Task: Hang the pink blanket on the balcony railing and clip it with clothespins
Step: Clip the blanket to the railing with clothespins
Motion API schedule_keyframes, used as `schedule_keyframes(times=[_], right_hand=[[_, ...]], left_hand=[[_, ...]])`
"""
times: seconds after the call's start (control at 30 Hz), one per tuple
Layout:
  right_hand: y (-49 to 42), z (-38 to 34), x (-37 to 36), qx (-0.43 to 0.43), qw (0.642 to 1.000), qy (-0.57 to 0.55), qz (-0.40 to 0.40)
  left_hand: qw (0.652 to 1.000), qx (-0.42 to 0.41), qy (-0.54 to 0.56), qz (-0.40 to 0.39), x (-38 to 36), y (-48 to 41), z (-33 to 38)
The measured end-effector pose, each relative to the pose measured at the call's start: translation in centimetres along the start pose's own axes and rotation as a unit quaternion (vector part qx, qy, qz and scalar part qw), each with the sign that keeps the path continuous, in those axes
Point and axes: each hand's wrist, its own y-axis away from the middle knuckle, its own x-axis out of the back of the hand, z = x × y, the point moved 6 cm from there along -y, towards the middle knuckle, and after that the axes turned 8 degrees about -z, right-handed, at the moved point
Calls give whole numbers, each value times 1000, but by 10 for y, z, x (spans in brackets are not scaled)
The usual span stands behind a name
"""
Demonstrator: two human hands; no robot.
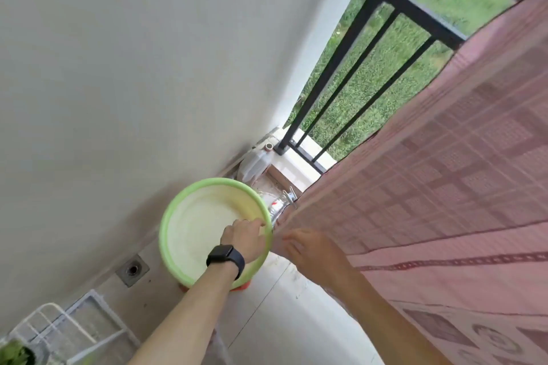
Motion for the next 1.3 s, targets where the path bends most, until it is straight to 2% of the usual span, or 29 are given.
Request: schedule_keyframes(times=[0.17,0.27,0.33,0.53,0.7,0.8,0.87,0.97,1.07,1.2,1.3], right_hand=[[79,9,28,-14,994,-26,108],[136,8,54,26,980,16,197],[180,13,74,35,965,7,261],[297,63,126,8,942,18,334],[387,93,177,-22,919,40,392],[431,99,206,-30,895,60,440],[456,101,228,-29,869,74,488],[492,102,265,-20,806,86,586],[513,105,295,-57,763,113,634],[506,134,313,-190,795,125,563],[496,150,310,-223,811,146,521]], left_hand=[[994,-34,-87,63,31,76,49],[984,-56,-135,106,43,119,88],[974,-74,-166,137,49,144,117],[940,-151,-208,225,68,207,229],[888,-235,-234,319,97,266,327],[842,-293,-213,400,120,297,375],[807,-328,-190,453,134,315,404],[770,-358,-190,493,156,333,448],[774,-358,-209,479,167,330,484],[821,-316,-235,414,155,297,505],[836,-291,-241,398,143,279,504]])
